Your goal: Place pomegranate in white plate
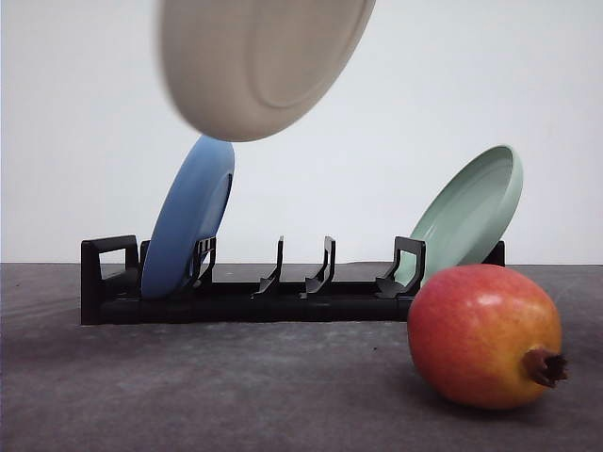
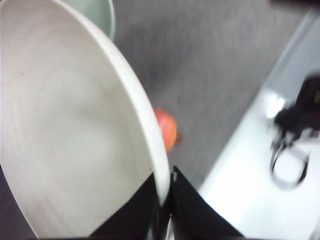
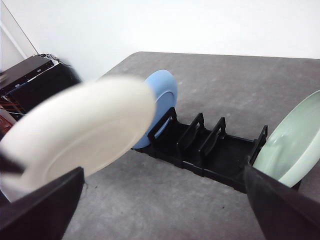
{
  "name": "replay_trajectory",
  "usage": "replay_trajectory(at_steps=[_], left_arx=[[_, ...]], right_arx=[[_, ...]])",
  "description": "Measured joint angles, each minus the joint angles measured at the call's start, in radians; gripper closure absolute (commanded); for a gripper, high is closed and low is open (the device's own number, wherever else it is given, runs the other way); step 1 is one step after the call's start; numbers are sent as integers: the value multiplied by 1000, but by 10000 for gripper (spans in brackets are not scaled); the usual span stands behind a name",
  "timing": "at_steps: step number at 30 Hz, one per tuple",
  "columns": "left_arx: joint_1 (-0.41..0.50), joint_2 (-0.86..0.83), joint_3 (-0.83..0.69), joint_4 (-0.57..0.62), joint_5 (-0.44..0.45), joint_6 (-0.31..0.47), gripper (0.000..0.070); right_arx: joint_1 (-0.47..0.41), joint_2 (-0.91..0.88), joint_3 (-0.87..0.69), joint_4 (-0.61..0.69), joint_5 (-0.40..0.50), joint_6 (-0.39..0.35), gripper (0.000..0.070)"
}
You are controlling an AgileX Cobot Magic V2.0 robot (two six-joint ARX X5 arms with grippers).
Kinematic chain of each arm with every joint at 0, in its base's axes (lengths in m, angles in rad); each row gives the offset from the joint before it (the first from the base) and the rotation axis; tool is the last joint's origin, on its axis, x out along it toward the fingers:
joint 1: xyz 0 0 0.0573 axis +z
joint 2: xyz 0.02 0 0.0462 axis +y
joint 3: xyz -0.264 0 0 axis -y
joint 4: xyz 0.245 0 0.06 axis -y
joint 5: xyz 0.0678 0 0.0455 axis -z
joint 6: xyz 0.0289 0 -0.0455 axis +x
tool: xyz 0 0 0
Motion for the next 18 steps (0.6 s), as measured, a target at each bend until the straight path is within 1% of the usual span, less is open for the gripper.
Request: replay_trajectory(at_steps=[2, 5, 8, 12, 18], left_arx=[[-55, 4, -5, -48, -71, 2, 699], [-125, 4, -59, -48, -181, -1, 699], [-171, 5, -154, -47, -257, -24, 699], [-191, 9, -291, -16, -283, -60, 699], [-190, 26, -489, 130, -314, -87, 699]], right_arx=[[0, 0, 0, 0, 0, 5, 49], [0, 0, 0, 0, 0, 10, 49], [0, 0, 0, -3, 0, 11, 49], [0, 0, 0, -5, 0, 11, 49], [0, 0, 0, -6, 0, 11, 49]])
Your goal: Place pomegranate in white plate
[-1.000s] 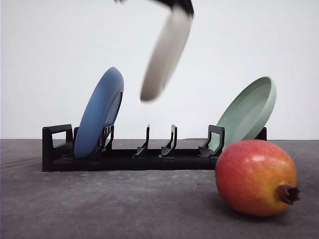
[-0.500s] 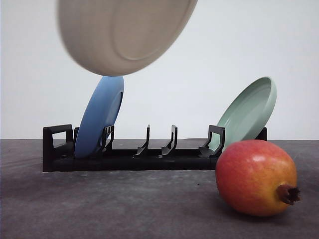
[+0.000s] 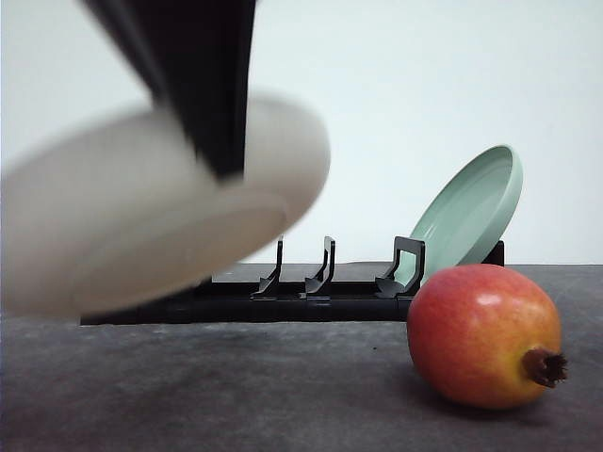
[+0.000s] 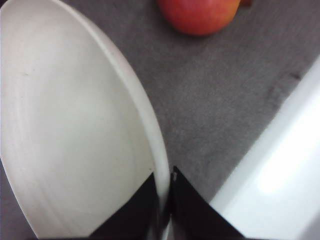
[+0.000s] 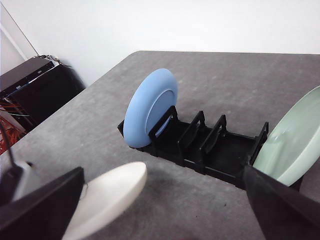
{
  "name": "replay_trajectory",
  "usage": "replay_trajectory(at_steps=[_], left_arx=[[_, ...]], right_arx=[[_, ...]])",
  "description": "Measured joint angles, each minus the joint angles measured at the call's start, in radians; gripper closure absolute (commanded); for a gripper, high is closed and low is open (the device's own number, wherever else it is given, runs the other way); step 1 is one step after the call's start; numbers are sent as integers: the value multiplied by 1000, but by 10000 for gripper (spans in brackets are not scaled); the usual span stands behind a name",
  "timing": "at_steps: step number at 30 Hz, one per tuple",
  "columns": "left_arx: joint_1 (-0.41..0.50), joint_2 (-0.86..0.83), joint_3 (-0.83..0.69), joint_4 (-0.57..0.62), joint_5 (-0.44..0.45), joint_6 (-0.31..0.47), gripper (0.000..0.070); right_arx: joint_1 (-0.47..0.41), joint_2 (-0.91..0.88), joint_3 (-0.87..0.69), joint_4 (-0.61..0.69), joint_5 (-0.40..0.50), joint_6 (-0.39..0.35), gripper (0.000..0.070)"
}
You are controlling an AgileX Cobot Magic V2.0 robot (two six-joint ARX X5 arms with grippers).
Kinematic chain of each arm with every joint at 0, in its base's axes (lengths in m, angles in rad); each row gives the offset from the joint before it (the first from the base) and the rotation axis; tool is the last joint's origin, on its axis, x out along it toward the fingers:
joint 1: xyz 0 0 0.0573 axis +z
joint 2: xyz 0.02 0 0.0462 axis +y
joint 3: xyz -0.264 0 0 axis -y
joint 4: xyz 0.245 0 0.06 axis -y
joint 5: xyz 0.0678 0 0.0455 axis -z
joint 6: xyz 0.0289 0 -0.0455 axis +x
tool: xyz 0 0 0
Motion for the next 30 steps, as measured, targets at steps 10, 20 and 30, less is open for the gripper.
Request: replay_trajectory(at_steps=[10, 20, 30], left_arx=[[0, 124, -96, 177, -94, -20, 699], [0, 294, -96, 217, -102, -17, 632], [-1, 292, -76, 232, -101, -29, 69]], right_arx=[[0, 0, 0, -1, 0, 0, 49], [3, 0, 0, -20, 0, 0, 49], [18, 0, 0, -20, 0, 0, 49]])
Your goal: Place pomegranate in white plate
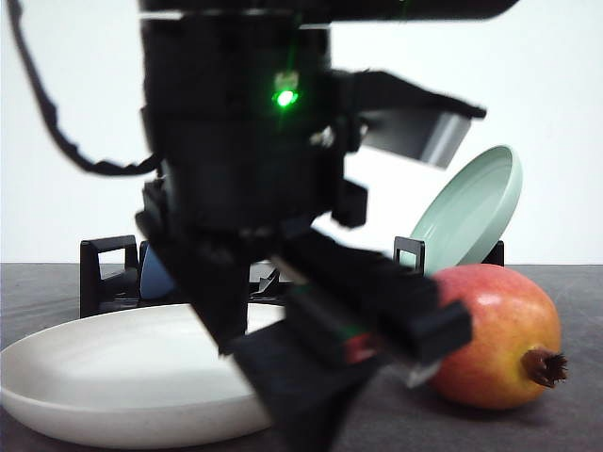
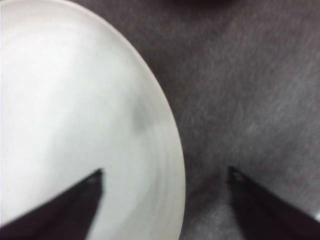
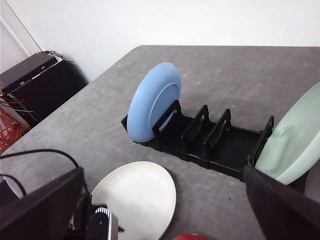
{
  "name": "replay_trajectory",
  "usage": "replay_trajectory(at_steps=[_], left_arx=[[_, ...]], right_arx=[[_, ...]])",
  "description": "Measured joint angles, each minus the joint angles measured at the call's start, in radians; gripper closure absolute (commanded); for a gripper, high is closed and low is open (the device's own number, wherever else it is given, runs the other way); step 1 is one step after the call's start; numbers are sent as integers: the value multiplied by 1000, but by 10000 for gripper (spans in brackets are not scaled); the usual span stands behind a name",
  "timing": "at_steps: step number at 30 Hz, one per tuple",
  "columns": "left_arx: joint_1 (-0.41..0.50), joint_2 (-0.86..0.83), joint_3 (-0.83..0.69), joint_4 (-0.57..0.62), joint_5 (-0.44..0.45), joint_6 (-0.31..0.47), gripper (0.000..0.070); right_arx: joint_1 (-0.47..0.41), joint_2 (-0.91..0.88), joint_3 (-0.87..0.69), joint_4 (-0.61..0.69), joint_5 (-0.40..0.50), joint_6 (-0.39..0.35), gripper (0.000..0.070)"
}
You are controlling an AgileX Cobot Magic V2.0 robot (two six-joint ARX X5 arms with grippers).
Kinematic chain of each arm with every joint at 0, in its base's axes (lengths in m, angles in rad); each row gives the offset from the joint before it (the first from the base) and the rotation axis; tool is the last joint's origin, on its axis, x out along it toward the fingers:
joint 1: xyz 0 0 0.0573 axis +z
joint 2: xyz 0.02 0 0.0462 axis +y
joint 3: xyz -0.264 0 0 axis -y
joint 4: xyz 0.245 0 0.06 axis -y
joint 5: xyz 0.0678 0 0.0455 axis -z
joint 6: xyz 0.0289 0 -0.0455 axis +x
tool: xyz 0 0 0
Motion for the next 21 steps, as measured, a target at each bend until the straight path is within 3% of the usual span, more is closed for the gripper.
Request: replay_trajectory(at_steps=[5, 14, 21], left_arx=[[0, -70, 16, 0, 0, -28, 62], [-1, -370, 17, -98, 0, -103, 63], [-7, -624, 17, -124, 0, -143, 66]], right_arx=[[27, 10, 0, 0, 0, 9, 49], [185, 171, 0, -126, 3, 18, 49], [301, 389, 0, -187, 160, -5, 48]])
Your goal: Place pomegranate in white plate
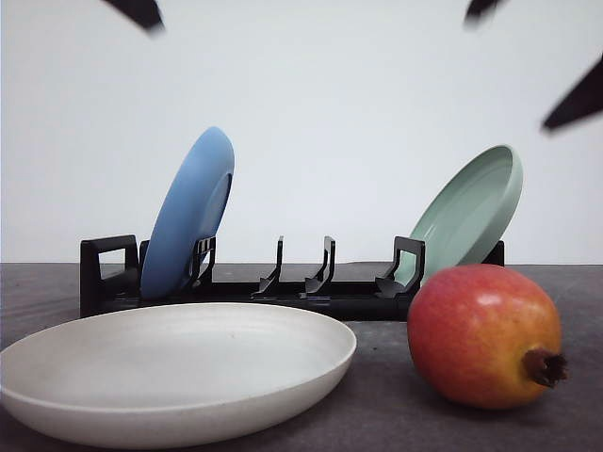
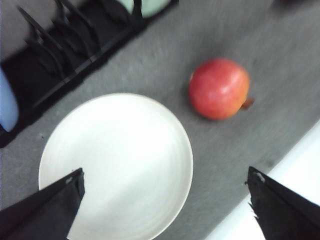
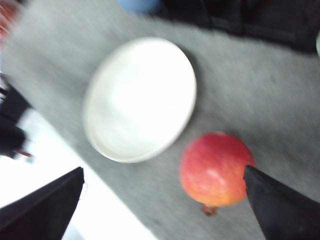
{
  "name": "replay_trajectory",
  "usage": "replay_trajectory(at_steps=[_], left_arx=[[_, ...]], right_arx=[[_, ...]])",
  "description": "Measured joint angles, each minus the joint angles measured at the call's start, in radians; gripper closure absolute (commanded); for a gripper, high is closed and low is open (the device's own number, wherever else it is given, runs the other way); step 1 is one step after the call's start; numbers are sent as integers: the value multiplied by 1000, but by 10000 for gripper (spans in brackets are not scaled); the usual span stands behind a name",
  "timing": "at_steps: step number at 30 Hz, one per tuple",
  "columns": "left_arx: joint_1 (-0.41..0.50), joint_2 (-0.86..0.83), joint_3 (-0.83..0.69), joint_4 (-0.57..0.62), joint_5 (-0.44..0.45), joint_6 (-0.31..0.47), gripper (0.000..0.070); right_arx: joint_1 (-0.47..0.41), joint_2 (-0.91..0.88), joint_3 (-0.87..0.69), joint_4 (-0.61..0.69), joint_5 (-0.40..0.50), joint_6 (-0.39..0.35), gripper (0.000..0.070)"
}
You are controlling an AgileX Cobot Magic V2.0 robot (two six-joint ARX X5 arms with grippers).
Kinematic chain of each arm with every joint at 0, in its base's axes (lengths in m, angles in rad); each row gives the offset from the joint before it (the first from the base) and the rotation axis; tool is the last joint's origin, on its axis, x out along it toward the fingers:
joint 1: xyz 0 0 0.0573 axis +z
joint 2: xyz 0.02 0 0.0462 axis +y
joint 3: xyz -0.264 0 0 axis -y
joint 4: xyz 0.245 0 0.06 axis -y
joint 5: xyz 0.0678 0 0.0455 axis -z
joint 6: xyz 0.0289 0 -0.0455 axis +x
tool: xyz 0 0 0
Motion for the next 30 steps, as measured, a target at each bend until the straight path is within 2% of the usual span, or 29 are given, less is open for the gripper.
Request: replay_trajectory(at_steps=[6, 10, 15, 22, 23, 25, 26, 30], left_arx=[[-20, -176, -25, 1, 0, -33, 67], [-46, -283, -97, 29, 0, -45, 67], [-56, -408, -192, 49, 0, -78, 68], [-56, -539, -205, 34, 0, -107, 68], [-56, -555, -205, 30, 0, -108, 67], [-56, -573, -205, 21, 0, -109, 68], [-56, -581, -205, 17, 0, -110, 67], [-56, -614, -205, 16, 3, -110, 67]], right_arx=[[73, 192, 0, 6, 136, -4, 38], [115, 300, 0, 24, 194, -7, 0], [155, 415, 0, 59, 208, -8, 0], [195, 528, 0, 86, 254, -8, 5], [201, 539, 0, 87, 255, -8, 48], [208, 550, 0, 89, 257, -8, 194], [212, 553, 0, 89, 256, -10, 241], [219, 560, 40, 47, 259, -25, 244]])
